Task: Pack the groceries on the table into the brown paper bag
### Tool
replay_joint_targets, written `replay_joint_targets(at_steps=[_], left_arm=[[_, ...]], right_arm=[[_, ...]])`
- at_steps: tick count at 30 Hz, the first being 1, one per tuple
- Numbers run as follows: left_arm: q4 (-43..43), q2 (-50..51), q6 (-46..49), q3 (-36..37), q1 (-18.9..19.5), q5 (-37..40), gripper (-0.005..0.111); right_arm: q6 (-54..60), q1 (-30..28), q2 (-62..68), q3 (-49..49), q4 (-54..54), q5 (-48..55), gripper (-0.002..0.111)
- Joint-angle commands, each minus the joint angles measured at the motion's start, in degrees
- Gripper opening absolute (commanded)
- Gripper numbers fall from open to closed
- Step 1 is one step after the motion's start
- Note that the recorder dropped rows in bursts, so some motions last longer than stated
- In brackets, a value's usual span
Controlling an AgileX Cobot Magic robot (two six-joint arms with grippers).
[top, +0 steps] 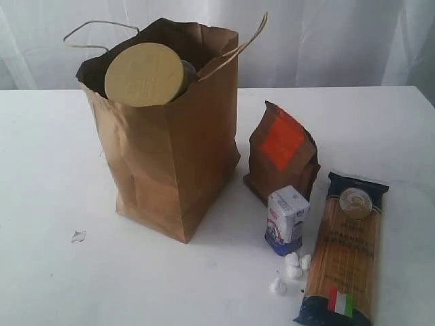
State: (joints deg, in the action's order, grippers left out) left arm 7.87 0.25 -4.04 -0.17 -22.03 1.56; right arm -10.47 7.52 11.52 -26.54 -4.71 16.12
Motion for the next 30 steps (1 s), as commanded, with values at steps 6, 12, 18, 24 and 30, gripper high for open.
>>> replay_joint_targets(at_steps=[6,12,18,24,30], left_arm=[[-0.05,-0.25,-0.09,0.17,0.1,0.01,0.0],[-0.05,-0.25,-0.09,0.17,0.1,0.01,0.0],[-0.05,-0.25,-0.09,0.17,0.1,0.01,0.0],[-0.05,-0.25,-0.09,0.17,0.1,0.01,0.0],[-0.05,-0.25,-0.09,0.17,0.1,0.01,0.0]], right_arm=[[21.84,9.15,32.16,-18.22,-11.04,39.33,0.0],[22.21,23.9,43.81,-18.12,-6.97,38.8,0.018],[22.21,31.88,52.24,-17.92,-5.73,35.37,0.043],[22.21,33.73,62.45,-16.09,-5.73,29.95,0.044],[22.06,33.73,70.46,-15.38,-5.61,21.78,0.044]])
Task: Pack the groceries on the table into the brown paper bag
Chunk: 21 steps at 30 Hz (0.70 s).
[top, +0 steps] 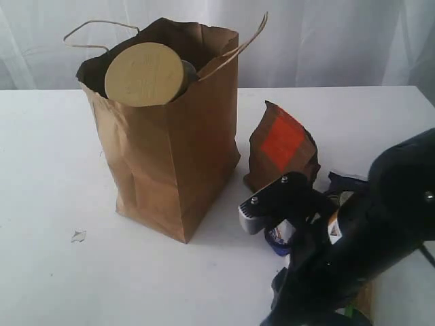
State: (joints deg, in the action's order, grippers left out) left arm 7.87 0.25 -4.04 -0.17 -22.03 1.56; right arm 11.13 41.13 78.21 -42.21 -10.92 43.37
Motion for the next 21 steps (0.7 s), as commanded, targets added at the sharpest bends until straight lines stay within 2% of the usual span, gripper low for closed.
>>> replay_joint_targets(at_steps=[1,10,21], left_arm=[[-0.05,-0.25,-0.09,0.17,0.1,0.01,0.0],[-0.05,-0.25,-0.09,0.17,0.1,0.01,0.0],[-0.05,-0.25,-0.09,0.17,0.1,0.01,0.0]], right_arm=[[0.47,0.12,4.57,0.3,0.74,-6.38,0.044],[-2.54,-0.03,11.25,0.3,6.25,-12.03,0.044],[-2.09,-2.26,17.65,0.3,6.44,-16.51,0.043]])
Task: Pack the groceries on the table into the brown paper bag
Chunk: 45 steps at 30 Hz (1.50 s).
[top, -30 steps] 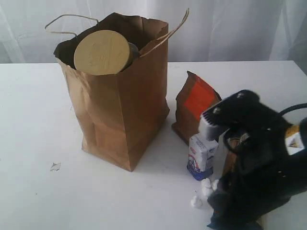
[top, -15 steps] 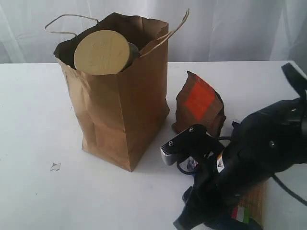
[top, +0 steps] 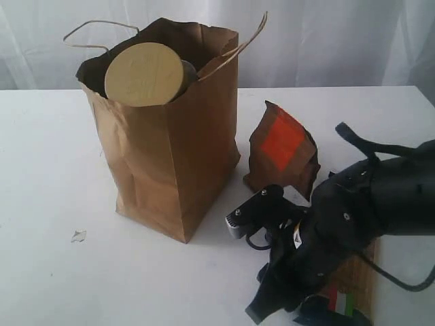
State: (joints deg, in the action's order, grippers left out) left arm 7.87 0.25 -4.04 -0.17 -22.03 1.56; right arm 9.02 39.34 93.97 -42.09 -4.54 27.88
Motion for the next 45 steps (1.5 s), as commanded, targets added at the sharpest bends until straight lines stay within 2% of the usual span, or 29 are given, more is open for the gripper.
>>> replay_joint_targets(at_steps=[1,3,4,7,9,18,29,41,45], left_arm=[[-0.05,-0.25,-0.09,0.17,0.1,0.01,0.0],[-0.05,-0.25,-0.09,0.17,0.1,0.01,0.0],[-0.05,-0.25,-0.09,0.17,0.1,0.01,0.0],[-0.05,-0.25,-0.09,0.17,0.1,0.01,0.0],[-0.05,-0.25,-0.09,0.17,0.1,0.01,0.0],[-0.05,-0.25,-0.09,0.17,0.1,0.01,0.0],[-0.05,-0.25,-0.09,0.17,0.1,0.01,0.0],[-0.05,-0.25,-0.09,0.17,0.1,0.01,0.0],[-0.05,-0.25,-0.09,0.17,0.1,0.01,0.0]], right_arm=[[0.02,-0.47,2.01,0.17,0.06,-1.13,0.042],[0.02,-0.47,2.09,0.17,-1.26,-1.03,0.029],[0.15,-0.47,2.09,0.17,-2.62,-1.03,0.017],[1.24,-0.47,1.49,0.17,-3.79,-1.03,0.005],[1.24,0.02,-0.01,0.17,-3.88,-1.14,0.001],[1.24,3.66,-11.34,-0.07,-3.77,2.0,0.0],[1.24,5.71,-23.29,-12.26,-0.65,13.1,0.0],[0.56,4.8,-22.87,-27.71,7.47,10.89,0.0],[-7.61,3.84,-18.35,-35.0,17.84,9.98,0.0]])
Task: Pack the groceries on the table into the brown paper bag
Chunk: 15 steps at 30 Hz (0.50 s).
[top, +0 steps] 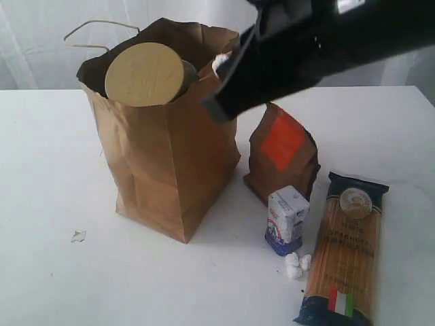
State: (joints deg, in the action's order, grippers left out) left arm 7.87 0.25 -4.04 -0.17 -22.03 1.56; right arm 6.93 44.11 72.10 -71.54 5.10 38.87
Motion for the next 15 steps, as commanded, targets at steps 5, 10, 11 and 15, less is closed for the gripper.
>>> replay_joint_targets(at_steps=[5,10,11,15], left_arm=[[-0.05,-0.25,-0.09,0.17,0.1,0.01,0.0],[-0.05,-0.25,-0.09,0.17,0.1,0.01,0.0],[-0.05,-0.25,-0.09,0.17,0.1,0.01,0.0],[-0.05,-0.25,-0.09,0.17,0.1,0.01,0.0]], right_arm=[[-5.88,-1.62,14.72,-17.19,8.83,-1.0,0.0],[-5.76,-4.77,24.13,-27.65,8.08,0.53,0.0],[-5.76,-4.87,25.83,-29.47,7.98,1.15,0.0],[-5.76,-4.87,28.73,-32.83,7.85,4.85,0.003]])
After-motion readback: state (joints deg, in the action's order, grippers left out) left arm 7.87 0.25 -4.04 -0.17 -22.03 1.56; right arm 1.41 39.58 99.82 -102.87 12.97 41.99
